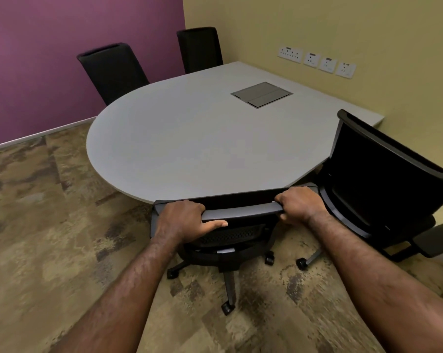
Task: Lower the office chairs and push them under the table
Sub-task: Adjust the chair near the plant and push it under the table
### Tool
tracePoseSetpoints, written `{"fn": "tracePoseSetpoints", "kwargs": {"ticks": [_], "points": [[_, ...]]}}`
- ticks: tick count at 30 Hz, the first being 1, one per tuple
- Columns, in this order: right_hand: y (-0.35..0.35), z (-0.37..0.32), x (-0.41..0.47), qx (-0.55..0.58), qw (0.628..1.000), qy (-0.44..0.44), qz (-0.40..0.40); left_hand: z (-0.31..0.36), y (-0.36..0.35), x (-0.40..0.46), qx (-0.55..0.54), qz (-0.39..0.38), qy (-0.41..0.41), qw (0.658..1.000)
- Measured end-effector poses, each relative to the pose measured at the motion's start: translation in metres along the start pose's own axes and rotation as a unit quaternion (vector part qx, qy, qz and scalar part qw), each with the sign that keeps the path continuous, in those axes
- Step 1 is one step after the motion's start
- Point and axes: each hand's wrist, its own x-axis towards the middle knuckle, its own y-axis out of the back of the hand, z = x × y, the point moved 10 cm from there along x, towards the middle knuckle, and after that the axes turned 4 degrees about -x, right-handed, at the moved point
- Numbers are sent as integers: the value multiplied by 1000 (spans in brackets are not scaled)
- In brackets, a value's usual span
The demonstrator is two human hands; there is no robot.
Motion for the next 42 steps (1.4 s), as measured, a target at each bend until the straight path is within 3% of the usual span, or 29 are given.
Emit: {"fn": "tracePoseSetpoints", "kwargs": {"ticks": [29, 42], "points": [[5, 15, 83, 24, 998, 46, 23, -45, -13, 74, 13, 27, 20, 999], [8, 15, 76, 21, 999, 17, 27, -46, -11, 70, 7, 26, 26, 999]]}}
